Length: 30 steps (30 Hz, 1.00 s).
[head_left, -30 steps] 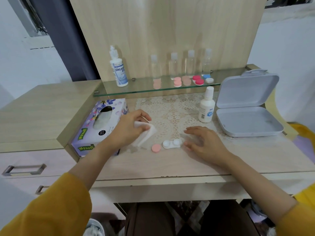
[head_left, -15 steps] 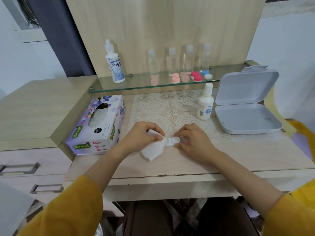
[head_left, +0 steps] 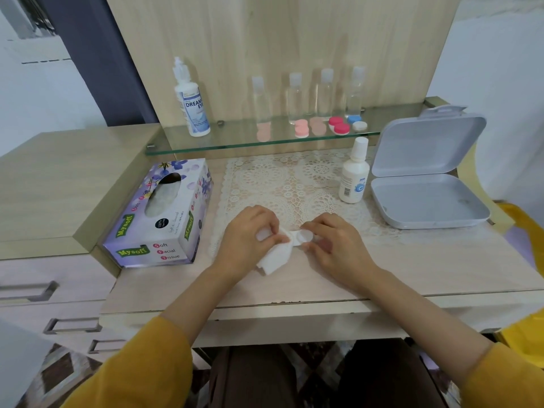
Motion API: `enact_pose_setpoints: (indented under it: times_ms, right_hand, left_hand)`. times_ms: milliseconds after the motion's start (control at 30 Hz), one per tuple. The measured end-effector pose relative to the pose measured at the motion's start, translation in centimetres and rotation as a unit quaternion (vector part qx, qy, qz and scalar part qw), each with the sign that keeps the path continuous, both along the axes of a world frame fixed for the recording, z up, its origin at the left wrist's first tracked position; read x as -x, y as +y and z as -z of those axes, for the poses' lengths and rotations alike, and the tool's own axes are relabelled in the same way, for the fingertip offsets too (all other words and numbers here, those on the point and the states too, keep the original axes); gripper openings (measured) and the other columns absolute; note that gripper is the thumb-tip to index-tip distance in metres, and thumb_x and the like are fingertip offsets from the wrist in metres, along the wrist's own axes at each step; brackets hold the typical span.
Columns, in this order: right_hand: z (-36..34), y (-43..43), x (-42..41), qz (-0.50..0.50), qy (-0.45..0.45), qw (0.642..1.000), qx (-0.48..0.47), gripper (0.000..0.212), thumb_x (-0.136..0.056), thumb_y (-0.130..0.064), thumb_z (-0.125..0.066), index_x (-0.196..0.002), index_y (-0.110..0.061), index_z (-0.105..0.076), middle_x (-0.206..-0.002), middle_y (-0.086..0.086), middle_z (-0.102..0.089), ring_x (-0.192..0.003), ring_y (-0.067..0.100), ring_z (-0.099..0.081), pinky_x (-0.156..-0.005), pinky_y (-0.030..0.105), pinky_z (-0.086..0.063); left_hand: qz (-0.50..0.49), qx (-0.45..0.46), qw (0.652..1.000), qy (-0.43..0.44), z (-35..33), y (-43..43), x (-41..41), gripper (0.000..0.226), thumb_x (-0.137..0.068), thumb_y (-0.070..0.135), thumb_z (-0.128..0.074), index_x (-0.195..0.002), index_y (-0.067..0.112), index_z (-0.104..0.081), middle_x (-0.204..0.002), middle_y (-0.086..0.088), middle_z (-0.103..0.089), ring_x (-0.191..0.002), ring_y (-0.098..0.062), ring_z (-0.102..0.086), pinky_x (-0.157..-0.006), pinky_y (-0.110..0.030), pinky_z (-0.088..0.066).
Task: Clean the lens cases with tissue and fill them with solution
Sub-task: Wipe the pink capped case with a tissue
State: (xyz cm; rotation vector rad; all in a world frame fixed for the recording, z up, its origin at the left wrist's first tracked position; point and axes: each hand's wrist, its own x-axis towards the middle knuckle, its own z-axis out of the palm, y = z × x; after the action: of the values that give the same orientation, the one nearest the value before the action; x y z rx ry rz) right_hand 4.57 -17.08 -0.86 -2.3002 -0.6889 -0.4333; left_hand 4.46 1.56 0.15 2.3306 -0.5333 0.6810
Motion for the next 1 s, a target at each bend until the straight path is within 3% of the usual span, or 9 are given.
enact_pose_setpoints:
  times_ms: [100, 233, 400, 600, 867, 1000]
  right_hand:
    - [0.2, -0.1, 0.1, -0.007, 0.005, 1.0, -0.025, 0.024, -0.075, -0.011, -0.067, -0.097, -0.005, -0.069, -0.083, 0.003, -0.059, -0.067, 0.011, -0.052, -0.064, 0.01, -0.034]
    - [0.3, 0.0, 0.0, -0.013, -0.003, 1.0, -0.028, 0.022, -0.074, -0.007, -0.066, -0.096, -0.004, -0.069, -0.079, 0.001, -0.057, -0.063, 0.009, -0.049, -0.062, 0.006, -0.034]
    - [0.1, -0.1, -0.1, -0.028, -0.011, 0.999, -0.033, 0.017, -0.075, -0.007, -0.064, -0.091, -0.004, -0.069, -0.072, -0.007, -0.044, -0.061, 0.006, -0.038, -0.059, 0.006, -0.031]
    - [0.2, 0.0, -0.2, -0.041, -0.011, 0.999, -0.017, 0.015, -0.076, -0.01, -0.062, -0.09, -0.006, -0.068, -0.072, -0.007, -0.042, -0.061, 0.008, -0.038, -0.059, 0.007, -0.031]
    - [0.2, -0.2, -0.2, -0.042, -0.016, 0.999, -0.026, 0.012, -0.076, -0.009, -0.064, -0.087, -0.007, -0.068, -0.07, -0.009, -0.041, -0.057, 0.007, -0.037, -0.056, 0.009, -0.03]
    - [0.3, -0.1, -0.2, -0.041, -0.012, 0.999, -0.021, 0.014, -0.076, -0.009, -0.063, -0.089, -0.007, -0.068, -0.07, -0.006, -0.044, -0.057, 0.008, -0.04, -0.057, 0.01, -0.031]
  left_hand:
    - [0.013, -0.06, 0.996, -0.061, 0.9, 0.2, 0.1, 0.022, -0.077, 0.033, -0.062, -0.074, 0.013, -0.072, -0.084, -0.001, -0.067, -0.079, -0.009, -0.05, -0.07, -0.022, -0.042]
    - [0.055, -0.086, 0.994, -0.048, 1.9, 0.3, 0.7, 0.036, -0.072, 0.043, -0.066, -0.088, 0.012, -0.074, -0.097, -0.005, -0.068, -0.087, -0.012, -0.051, -0.076, -0.02, -0.042]
    - [0.075, -0.116, 0.989, -0.061, 2.3, 0.7, 0.3, 0.026, -0.081, 0.031, -0.06, -0.09, 0.011, -0.073, -0.099, -0.007, -0.068, -0.087, -0.014, -0.053, -0.073, -0.027, -0.045]
    - [0.073, -0.102, 0.988, -0.086, 2.3, 0.4, 0.2, 0.018, -0.08, 0.018, -0.059, -0.078, 0.004, -0.07, -0.081, -0.01, -0.066, -0.077, -0.013, -0.05, -0.066, -0.022, -0.042]
    - [0.05, -0.142, 0.98, -0.128, 2.7, 0.8, 0.0, 0.019, -0.082, 0.02, -0.059, -0.087, 0.01, -0.074, -0.088, -0.009, -0.067, -0.079, -0.016, -0.047, -0.068, -0.026, -0.041]
    - [0.055, -0.132, 0.981, -0.128, 2.5, 0.9, -0.1, 0.015, -0.081, 0.017, -0.059, -0.082, 0.012, -0.073, -0.085, -0.006, -0.067, -0.077, -0.016, -0.046, -0.065, -0.026, -0.039]
